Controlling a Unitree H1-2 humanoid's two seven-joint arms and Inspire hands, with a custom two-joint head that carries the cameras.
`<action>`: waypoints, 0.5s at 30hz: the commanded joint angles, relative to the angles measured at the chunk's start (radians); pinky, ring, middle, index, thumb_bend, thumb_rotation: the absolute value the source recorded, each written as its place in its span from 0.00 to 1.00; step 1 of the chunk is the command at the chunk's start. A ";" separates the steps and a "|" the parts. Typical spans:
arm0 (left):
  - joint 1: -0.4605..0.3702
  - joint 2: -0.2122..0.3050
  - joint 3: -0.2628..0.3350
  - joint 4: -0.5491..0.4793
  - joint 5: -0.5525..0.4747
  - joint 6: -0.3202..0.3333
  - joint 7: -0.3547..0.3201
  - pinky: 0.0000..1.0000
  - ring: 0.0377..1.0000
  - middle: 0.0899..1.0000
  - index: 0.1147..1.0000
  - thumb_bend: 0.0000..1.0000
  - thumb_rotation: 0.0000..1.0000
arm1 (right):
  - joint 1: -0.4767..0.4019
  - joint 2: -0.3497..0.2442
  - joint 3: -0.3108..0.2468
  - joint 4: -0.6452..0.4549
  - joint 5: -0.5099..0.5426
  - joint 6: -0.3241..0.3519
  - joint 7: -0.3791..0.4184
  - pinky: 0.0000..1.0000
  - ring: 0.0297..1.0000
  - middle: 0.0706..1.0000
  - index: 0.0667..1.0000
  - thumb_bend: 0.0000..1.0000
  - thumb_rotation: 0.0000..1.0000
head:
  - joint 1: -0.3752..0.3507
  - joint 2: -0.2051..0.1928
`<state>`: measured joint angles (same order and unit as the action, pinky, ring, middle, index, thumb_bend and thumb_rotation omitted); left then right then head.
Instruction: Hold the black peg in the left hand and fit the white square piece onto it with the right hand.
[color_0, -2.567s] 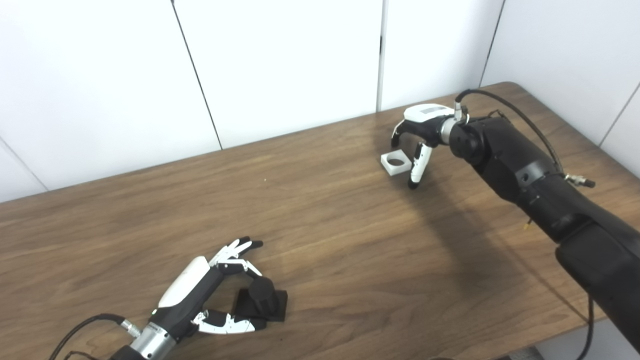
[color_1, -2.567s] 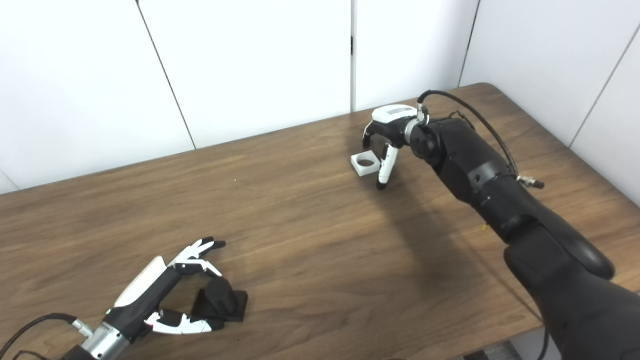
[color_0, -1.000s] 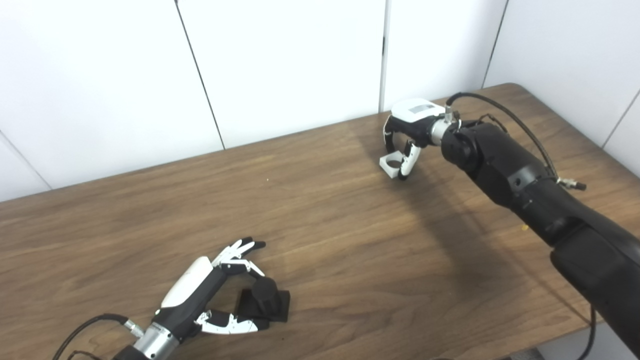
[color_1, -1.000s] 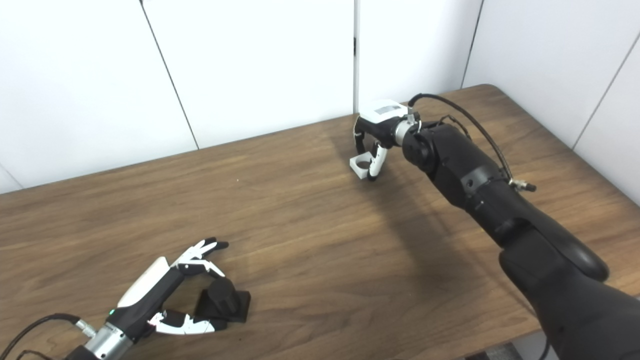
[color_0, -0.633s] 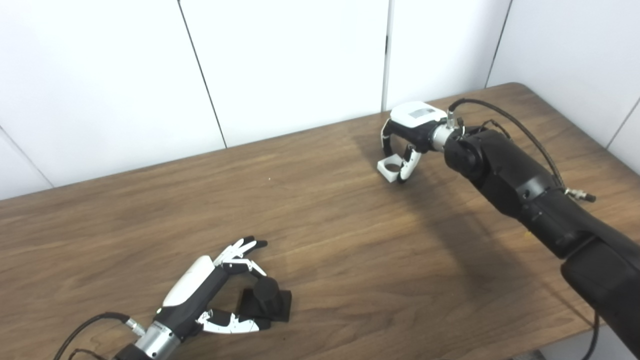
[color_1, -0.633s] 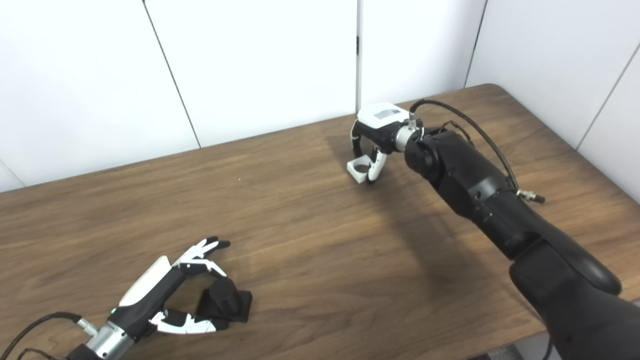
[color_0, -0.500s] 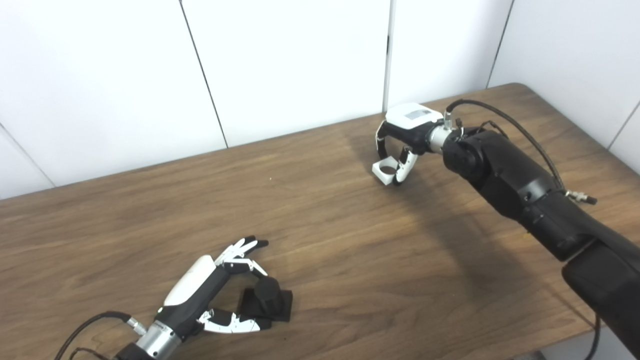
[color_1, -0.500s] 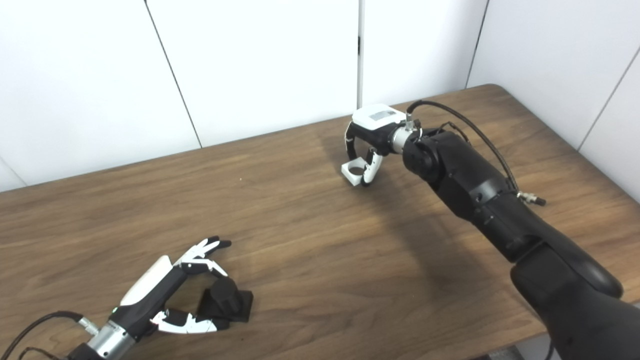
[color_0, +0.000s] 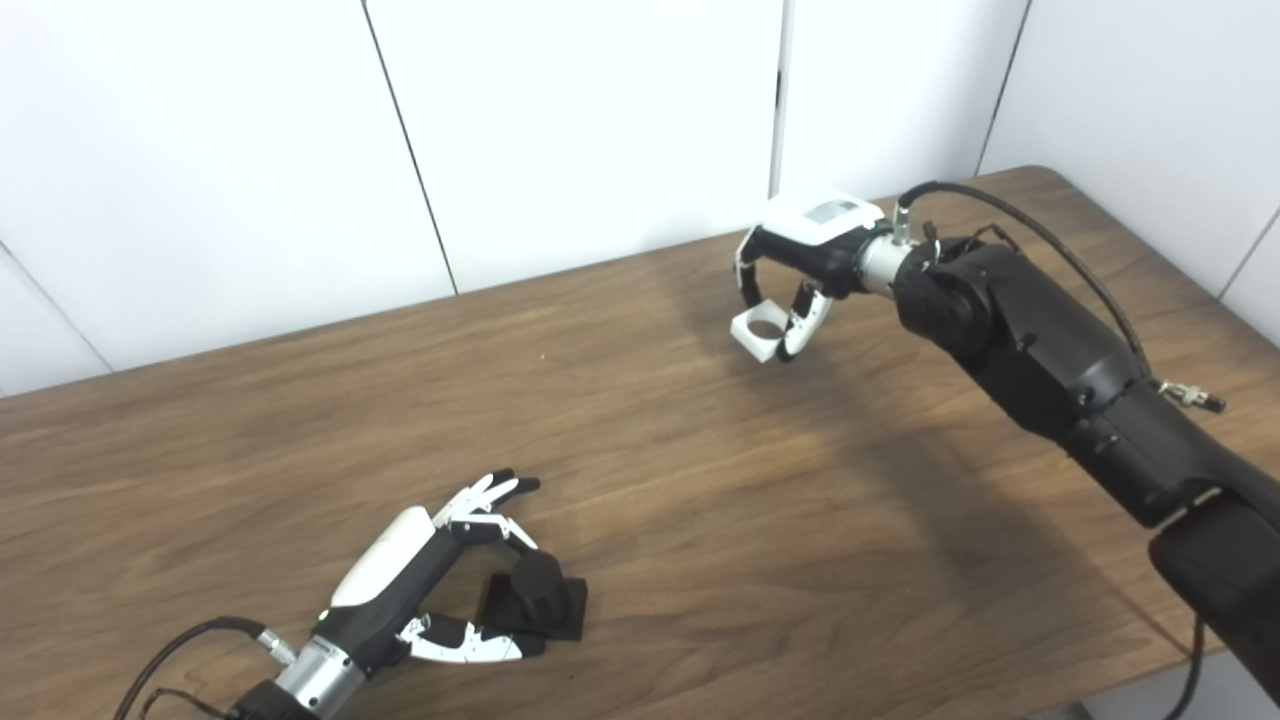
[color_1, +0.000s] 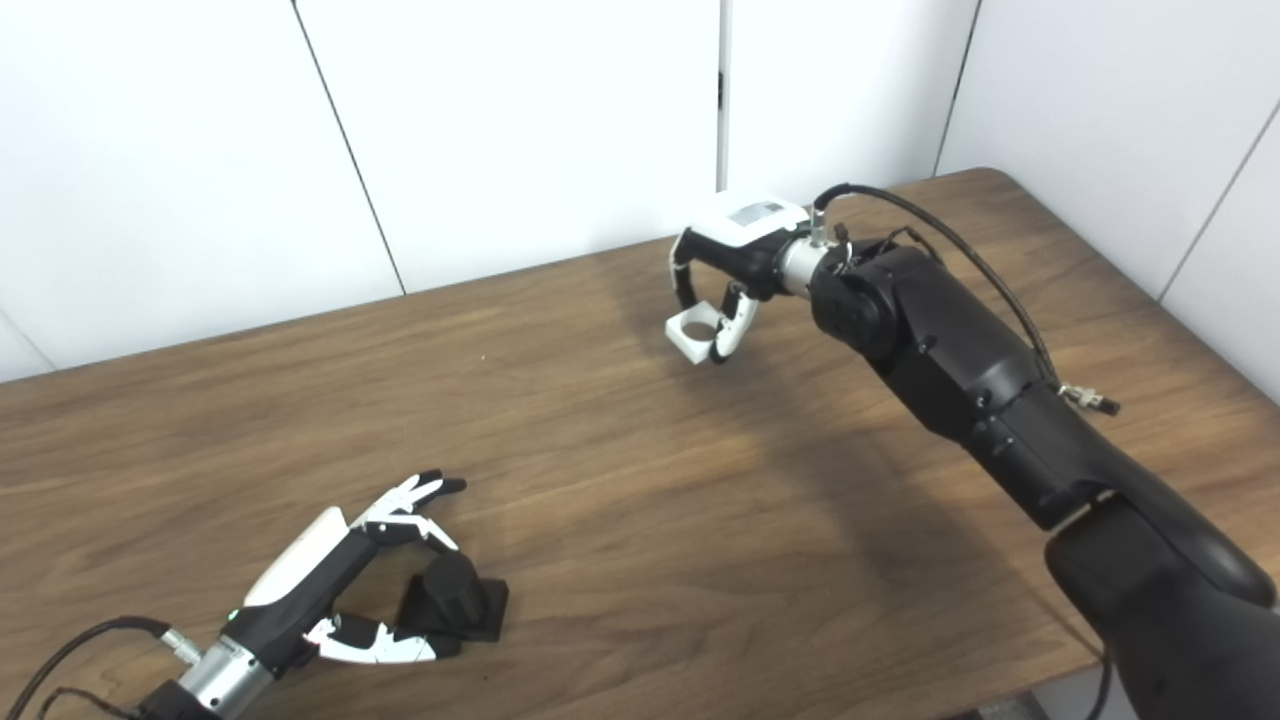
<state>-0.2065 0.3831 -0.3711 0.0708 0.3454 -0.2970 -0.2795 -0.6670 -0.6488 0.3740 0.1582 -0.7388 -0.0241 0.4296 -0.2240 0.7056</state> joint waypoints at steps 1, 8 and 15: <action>0.002 0.017 -0.020 0.033 0.072 0.048 -0.036 1.00 1.00 0.94 0.43 0.52 0.07 | -0.039 -0.018 -0.022 -0.060 0.015 -0.036 0.004 0.76 0.81 0.75 0.45 0.51 0.14 | 0.001 0.001; 0.001 0.013 -0.026 0.041 0.086 0.049 -0.030 1.00 1.00 0.94 0.43 0.52 0.07 | -0.016 0.008 -0.025 -0.181 0.072 -0.024 0.085 0.78 0.82 0.75 0.45 0.51 0.14 | 0.027 0.000; 0.002 -0.006 -0.032 0.045 0.092 0.059 -0.023 1.00 1.00 0.94 0.43 0.52 0.07 | 0.004 0.025 -0.035 -0.271 0.115 -0.064 0.107 0.73 0.80 0.75 0.45 0.51 0.14 | 0.117 0.002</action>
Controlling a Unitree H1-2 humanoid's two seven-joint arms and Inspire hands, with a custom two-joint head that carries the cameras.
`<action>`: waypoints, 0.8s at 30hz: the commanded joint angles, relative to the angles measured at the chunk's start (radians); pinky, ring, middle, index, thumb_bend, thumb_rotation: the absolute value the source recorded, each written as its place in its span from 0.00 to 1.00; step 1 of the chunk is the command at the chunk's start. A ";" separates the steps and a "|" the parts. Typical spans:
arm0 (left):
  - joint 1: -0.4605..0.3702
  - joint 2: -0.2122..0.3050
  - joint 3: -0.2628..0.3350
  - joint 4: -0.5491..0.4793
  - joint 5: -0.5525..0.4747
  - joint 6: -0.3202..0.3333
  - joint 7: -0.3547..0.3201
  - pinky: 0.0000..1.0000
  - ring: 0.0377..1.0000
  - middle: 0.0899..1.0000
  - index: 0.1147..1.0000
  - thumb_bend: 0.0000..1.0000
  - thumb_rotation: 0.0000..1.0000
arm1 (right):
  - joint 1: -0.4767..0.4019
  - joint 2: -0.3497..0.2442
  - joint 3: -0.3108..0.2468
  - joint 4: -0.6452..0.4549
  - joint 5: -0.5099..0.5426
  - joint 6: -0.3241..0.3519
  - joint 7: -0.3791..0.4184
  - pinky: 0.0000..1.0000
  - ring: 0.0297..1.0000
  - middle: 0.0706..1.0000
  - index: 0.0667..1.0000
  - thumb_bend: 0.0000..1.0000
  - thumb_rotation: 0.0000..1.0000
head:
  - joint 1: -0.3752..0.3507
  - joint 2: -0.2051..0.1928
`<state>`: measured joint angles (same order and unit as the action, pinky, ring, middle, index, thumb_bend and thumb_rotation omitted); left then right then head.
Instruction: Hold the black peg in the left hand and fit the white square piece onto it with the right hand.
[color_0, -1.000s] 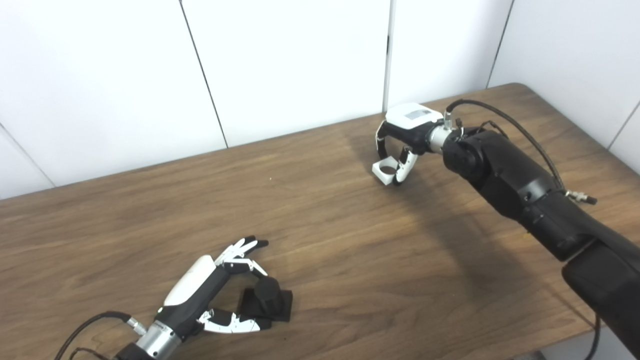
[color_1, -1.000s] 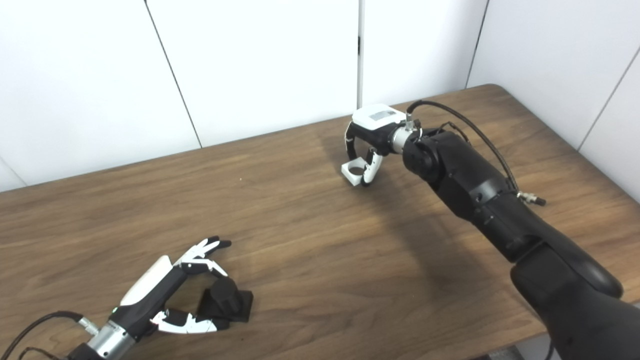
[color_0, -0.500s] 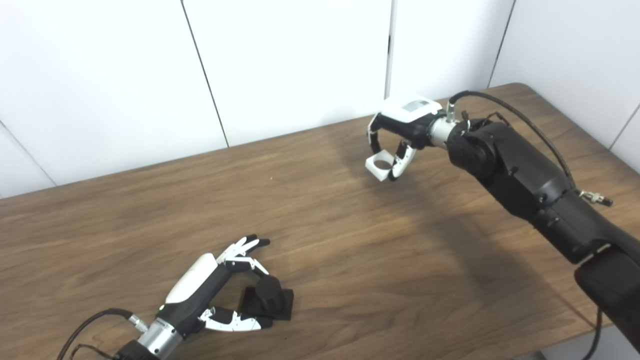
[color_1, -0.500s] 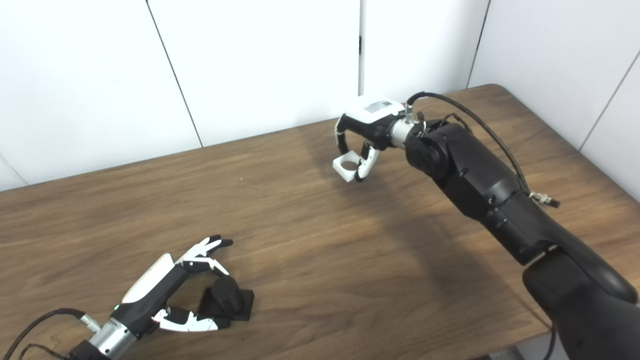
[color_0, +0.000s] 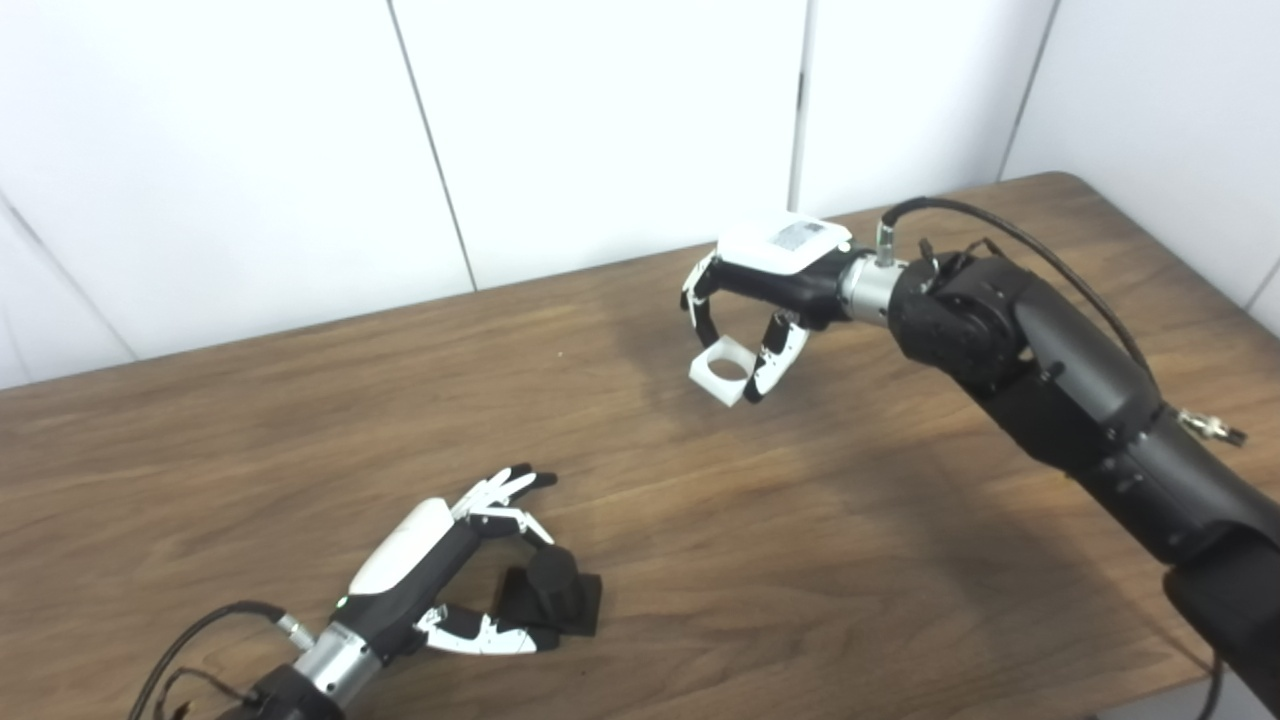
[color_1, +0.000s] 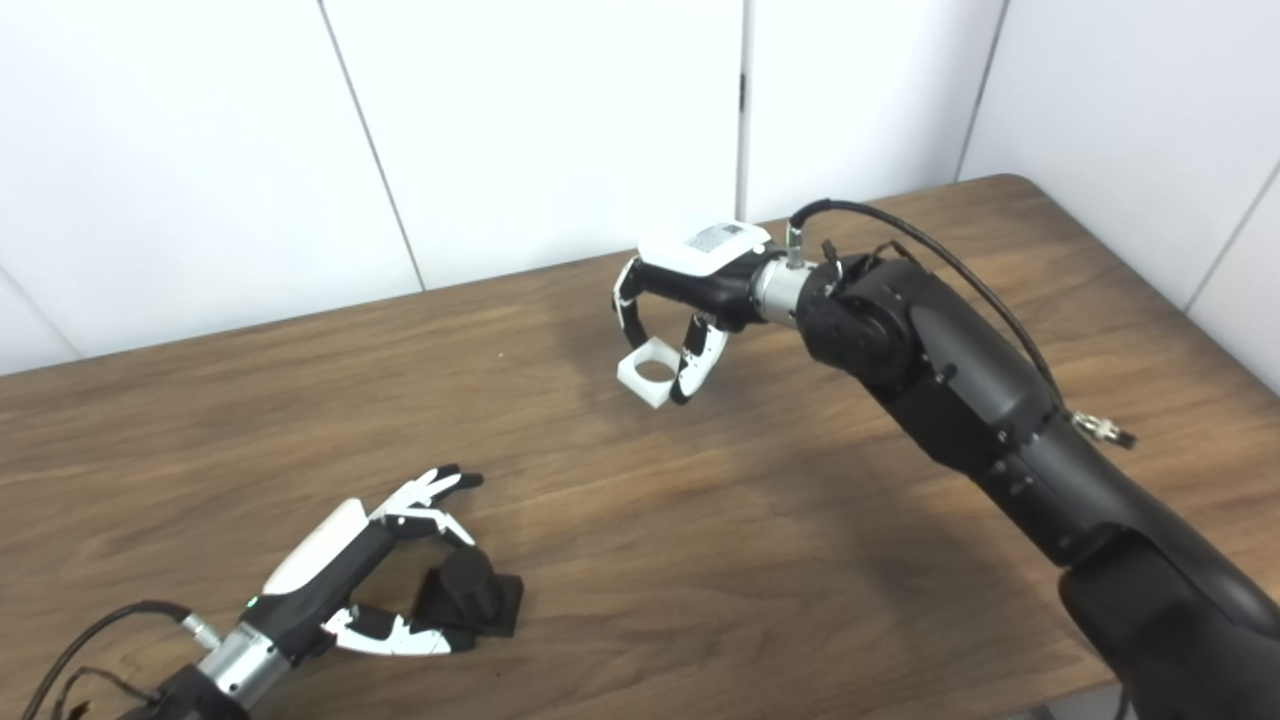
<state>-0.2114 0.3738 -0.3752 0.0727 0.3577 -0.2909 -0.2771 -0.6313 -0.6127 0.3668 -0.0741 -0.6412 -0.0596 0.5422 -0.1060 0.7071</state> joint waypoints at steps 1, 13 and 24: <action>0.007 0.000 -0.029 0.046 0.083 0.053 -0.023 1.00 1.00 0.94 0.43 0.52 0.07 | -0.030 -0.011 -0.028 -0.045 0.021 -0.032 -0.004 0.72 0.80 0.75 0.45 0.51 0.15 | 0.004 0.001; -0.010 -0.029 -0.050 0.087 0.117 0.052 0.004 1.00 1.00 0.95 0.43 0.52 0.07 | 0.012 0.014 -0.045 -0.122 0.101 -0.084 -0.002 0.75 0.79 0.74 0.44 0.51 0.14 | 0.159 0.004; -0.027 -0.066 -0.064 0.110 0.137 0.067 0.016 1.00 1.00 0.95 0.43 0.52 0.08 | 0.020 0.036 -0.041 -0.202 0.145 -0.101 0.039 0.77 0.79 0.74 0.44 0.51 0.14 | 0.271 0.022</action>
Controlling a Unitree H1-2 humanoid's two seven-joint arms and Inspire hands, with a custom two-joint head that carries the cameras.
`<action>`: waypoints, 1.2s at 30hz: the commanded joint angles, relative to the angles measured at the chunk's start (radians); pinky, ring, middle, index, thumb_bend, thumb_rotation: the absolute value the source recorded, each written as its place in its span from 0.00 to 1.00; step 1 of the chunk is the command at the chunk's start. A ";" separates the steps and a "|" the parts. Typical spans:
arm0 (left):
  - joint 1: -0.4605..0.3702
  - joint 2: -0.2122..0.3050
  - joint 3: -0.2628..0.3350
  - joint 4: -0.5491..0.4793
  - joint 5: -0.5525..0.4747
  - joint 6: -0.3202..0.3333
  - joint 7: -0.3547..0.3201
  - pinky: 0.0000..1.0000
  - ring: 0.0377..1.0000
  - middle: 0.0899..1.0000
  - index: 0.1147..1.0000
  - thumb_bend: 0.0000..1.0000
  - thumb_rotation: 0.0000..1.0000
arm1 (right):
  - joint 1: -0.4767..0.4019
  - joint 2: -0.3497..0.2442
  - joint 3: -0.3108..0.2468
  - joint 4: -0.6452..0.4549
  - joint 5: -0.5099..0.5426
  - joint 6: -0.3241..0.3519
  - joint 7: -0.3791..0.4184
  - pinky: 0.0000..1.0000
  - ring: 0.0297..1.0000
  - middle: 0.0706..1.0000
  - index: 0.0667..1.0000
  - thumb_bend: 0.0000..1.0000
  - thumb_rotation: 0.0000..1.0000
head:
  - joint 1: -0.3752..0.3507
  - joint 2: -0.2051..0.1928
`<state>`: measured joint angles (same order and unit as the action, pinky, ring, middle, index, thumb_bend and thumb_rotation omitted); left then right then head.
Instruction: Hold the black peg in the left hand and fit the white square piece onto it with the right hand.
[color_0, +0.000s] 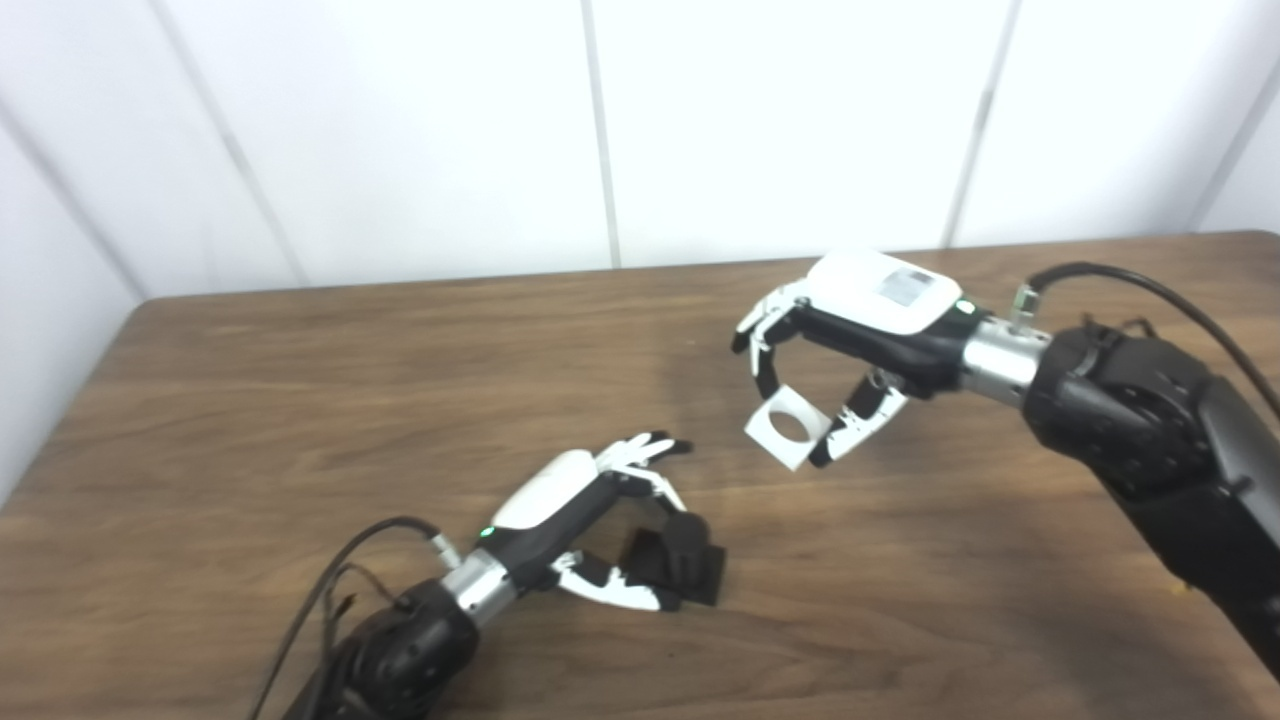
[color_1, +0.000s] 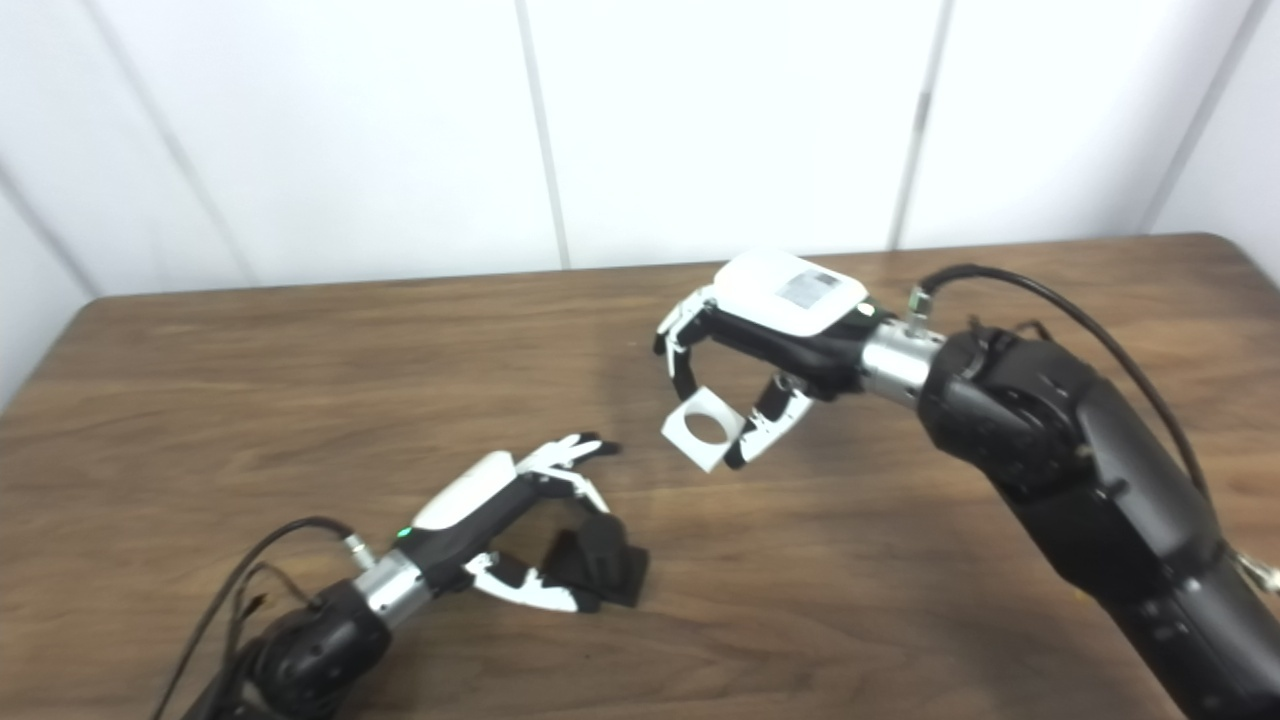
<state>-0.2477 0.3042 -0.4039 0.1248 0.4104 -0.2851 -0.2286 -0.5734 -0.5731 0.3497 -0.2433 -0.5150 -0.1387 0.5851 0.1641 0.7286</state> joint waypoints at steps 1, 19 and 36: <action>0.009 0.001 -0.036 0.059 0.086 0.062 -0.031 1.00 1.00 0.95 0.43 0.52 0.08 | -0.037 -0.001 -0.023 -0.038 0.024 -0.024 -0.001 0.77 0.80 0.74 0.44 0.51 0.14 | 0.007 0.001; -0.001 -0.017 -0.057 0.050 0.092 0.102 -0.027 1.00 1.00 0.95 0.43 0.52 0.08 | -0.047 0.067 0.036 -0.032 0.025 -0.055 0.055 0.74 0.79 0.73 0.44 0.51 0.14 | 0.041 0.016; 0.001 -0.020 -0.072 0.035 0.097 0.131 -0.021 1.00 1.00 0.96 0.43 0.52 0.08 | -0.055 0.088 0.068 0.012 0.029 -0.093 0.087 0.76 0.78 0.73 0.44 0.51 0.14 | 0.049 0.027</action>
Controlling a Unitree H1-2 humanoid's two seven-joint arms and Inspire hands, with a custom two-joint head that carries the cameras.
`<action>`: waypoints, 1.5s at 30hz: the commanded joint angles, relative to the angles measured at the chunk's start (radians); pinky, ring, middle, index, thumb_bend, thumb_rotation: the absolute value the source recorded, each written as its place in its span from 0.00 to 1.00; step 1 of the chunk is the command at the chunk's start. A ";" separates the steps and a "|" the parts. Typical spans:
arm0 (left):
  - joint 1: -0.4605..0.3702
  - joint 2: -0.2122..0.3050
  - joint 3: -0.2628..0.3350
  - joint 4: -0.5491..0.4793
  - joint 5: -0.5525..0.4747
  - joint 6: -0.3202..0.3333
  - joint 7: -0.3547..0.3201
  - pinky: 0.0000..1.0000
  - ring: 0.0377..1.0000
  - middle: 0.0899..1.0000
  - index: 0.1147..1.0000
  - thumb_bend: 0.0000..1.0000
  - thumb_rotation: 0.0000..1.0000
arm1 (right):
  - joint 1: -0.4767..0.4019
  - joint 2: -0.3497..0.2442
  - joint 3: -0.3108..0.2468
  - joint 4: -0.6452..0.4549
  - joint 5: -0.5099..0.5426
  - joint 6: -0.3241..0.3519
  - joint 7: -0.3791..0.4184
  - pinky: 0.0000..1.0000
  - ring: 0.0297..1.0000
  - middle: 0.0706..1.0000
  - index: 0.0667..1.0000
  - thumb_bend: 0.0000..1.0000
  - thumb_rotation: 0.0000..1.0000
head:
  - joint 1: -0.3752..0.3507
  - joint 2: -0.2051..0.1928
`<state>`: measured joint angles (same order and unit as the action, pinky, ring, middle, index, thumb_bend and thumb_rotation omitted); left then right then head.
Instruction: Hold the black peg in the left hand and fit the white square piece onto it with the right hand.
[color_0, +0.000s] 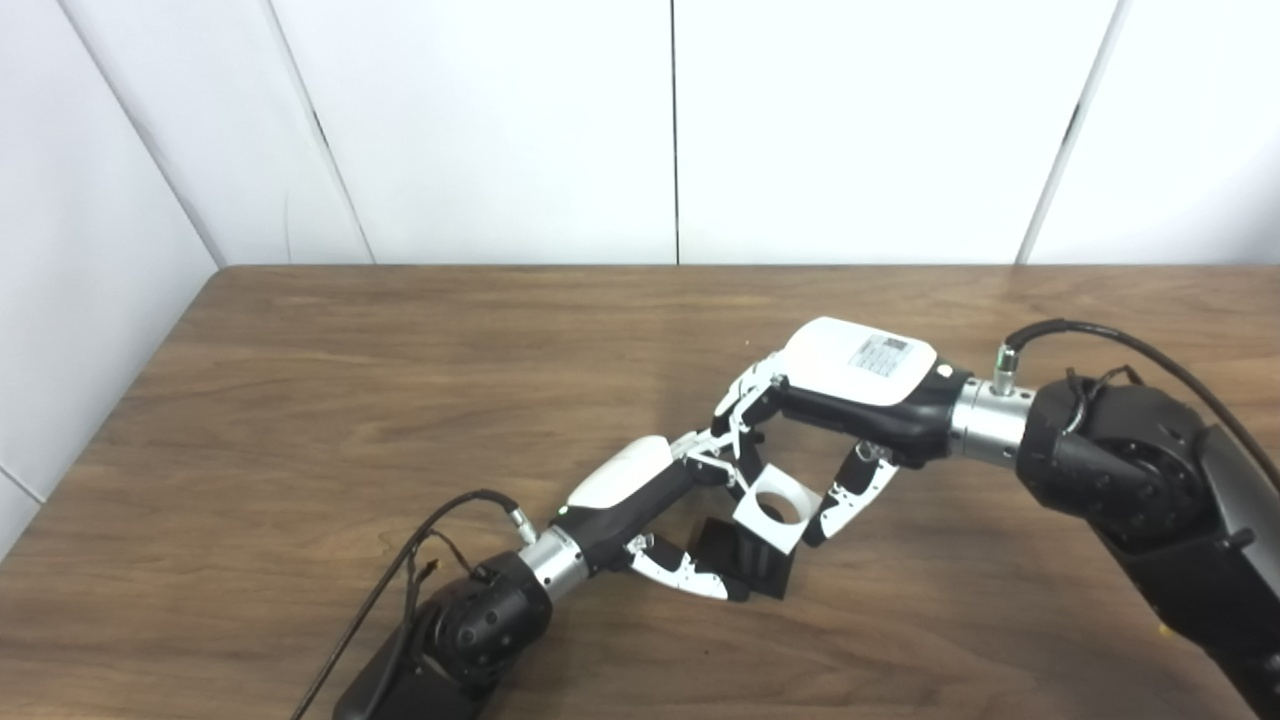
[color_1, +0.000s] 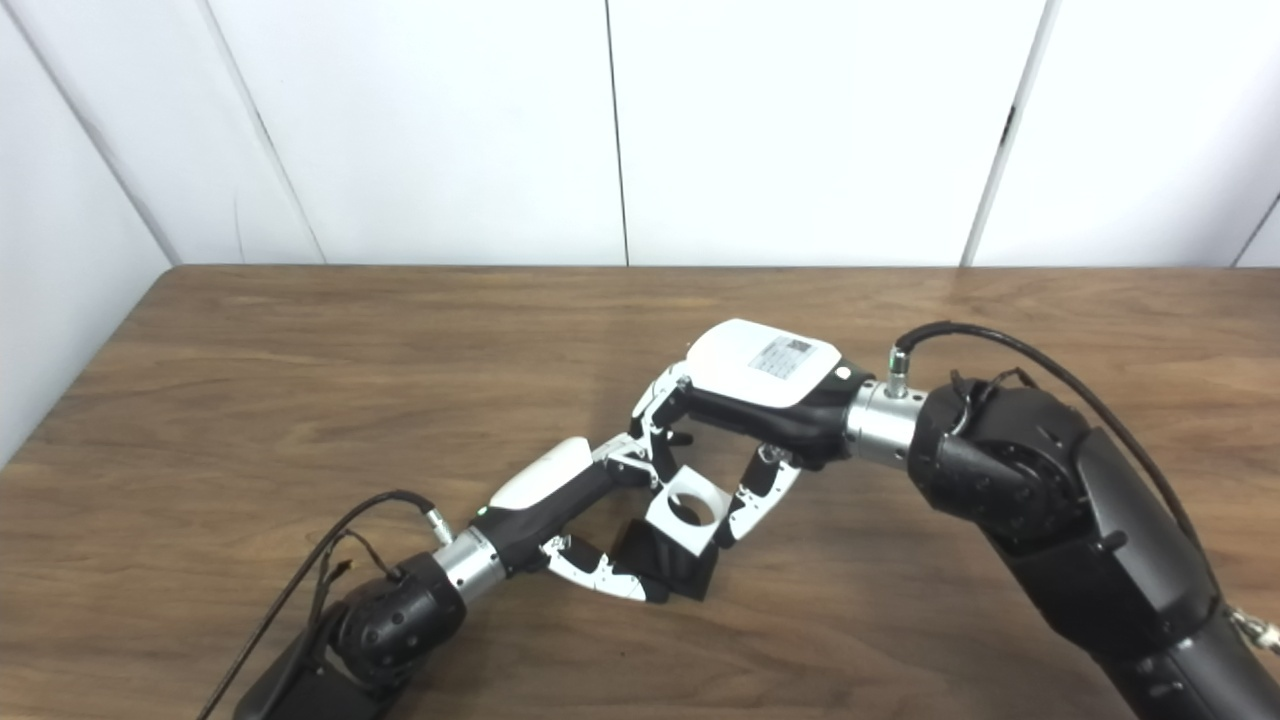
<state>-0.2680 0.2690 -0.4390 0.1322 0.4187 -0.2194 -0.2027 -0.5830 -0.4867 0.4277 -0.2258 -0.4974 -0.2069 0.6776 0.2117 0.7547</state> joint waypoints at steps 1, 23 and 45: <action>0.021 0.016 -0.037 0.026 0.088 0.069 -0.049 1.00 1.00 0.96 0.43 0.52 0.08 | -0.044 0.003 -0.010 -0.002 0.012 -0.027 -0.007 0.75 0.78 0.72 0.44 0.51 0.14 | 0.001 0.001; 0.026 0.011 -0.042 0.000 0.093 0.084 -0.048 1.00 1.00 0.96 0.43 0.52 0.08 | -0.028 0.025 0.007 0.050 -0.005 -0.037 -0.006 0.77 0.79 0.73 0.45 0.51 0.14 | 0.015 0.012; 0.034 0.003 -0.056 -0.029 0.092 0.114 -0.053 1.00 1.00 0.96 0.43 0.52 0.08 | -0.007 0.055 0.016 0.165 -0.056 -0.050 -0.044 0.77 0.78 0.74 0.45 0.51 0.14 | 0.031 0.030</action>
<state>-0.2587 0.2676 -0.4537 0.0748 0.4510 -0.1418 -0.2026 -0.5700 -0.4402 0.4432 -0.0741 -0.5244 -0.2521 0.6529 0.2424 0.7839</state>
